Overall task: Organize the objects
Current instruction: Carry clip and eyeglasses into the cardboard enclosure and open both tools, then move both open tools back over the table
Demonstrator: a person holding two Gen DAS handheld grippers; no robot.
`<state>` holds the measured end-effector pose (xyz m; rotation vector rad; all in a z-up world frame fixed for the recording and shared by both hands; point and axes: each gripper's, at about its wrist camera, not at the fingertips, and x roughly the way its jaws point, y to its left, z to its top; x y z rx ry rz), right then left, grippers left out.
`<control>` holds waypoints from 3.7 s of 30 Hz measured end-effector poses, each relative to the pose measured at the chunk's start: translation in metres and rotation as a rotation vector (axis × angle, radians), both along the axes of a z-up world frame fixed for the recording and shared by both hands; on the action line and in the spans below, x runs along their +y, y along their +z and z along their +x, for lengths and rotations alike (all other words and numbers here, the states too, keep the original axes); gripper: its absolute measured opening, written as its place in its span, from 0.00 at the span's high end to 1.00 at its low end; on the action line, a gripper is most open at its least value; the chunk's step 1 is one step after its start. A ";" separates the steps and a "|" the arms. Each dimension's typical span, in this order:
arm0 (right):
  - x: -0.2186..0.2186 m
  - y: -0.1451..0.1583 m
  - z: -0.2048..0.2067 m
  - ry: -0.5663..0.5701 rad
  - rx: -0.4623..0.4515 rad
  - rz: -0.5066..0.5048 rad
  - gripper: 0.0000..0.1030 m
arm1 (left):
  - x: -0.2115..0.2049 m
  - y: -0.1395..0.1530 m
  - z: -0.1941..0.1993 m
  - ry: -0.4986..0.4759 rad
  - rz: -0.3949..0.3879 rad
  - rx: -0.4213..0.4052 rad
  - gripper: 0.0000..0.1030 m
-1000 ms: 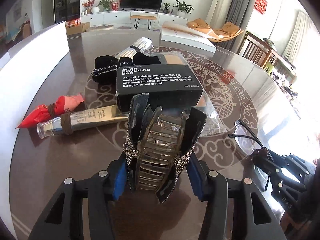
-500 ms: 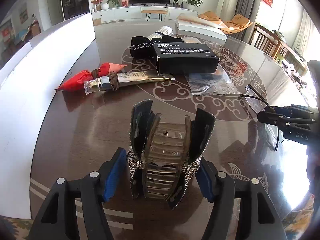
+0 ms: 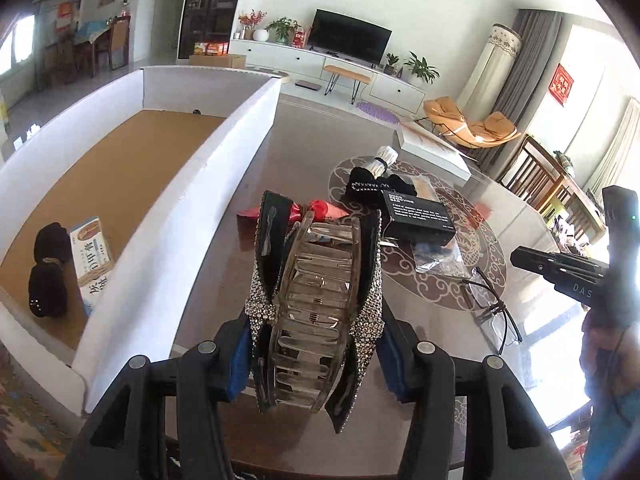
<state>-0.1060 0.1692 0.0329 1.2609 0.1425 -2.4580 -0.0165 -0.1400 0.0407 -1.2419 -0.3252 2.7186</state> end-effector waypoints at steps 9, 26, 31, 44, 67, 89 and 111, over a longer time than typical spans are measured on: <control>0.028 -0.064 -0.029 -0.049 -0.274 0.126 0.49 | -0.019 0.008 0.019 0.007 0.035 0.027 0.49; -0.088 0.056 -0.040 0.144 -0.118 -0.236 0.91 | -0.145 0.044 -0.011 0.196 0.042 0.034 0.49; -0.214 0.083 -0.058 0.280 -0.083 -0.364 0.91 | -0.188 0.030 -0.043 0.279 -0.023 -0.044 0.49; -0.329 0.019 -0.070 0.246 -0.123 -0.353 0.33 | -0.217 -0.014 -0.051 0.376 -0.170 -0.166 0.23; 0.019 -0.096 0.022 -0.310 0.040 0.041 0.06 | 0.085 -0.077 -0.005 -0.003 -0.083 -0.099 0.01; 0.018 -0.111 0.017 -0.317 0.001 0.091 0.00 | 0.098 -0.100 -0.003 -0.010 -0.258 -0.079 0.00; 0.018 -0.111 0.016 -0.317 0.001 0.091 0.00 | 0.093 -0.101 0.004 -0.037 -0.256 -0.041 0.00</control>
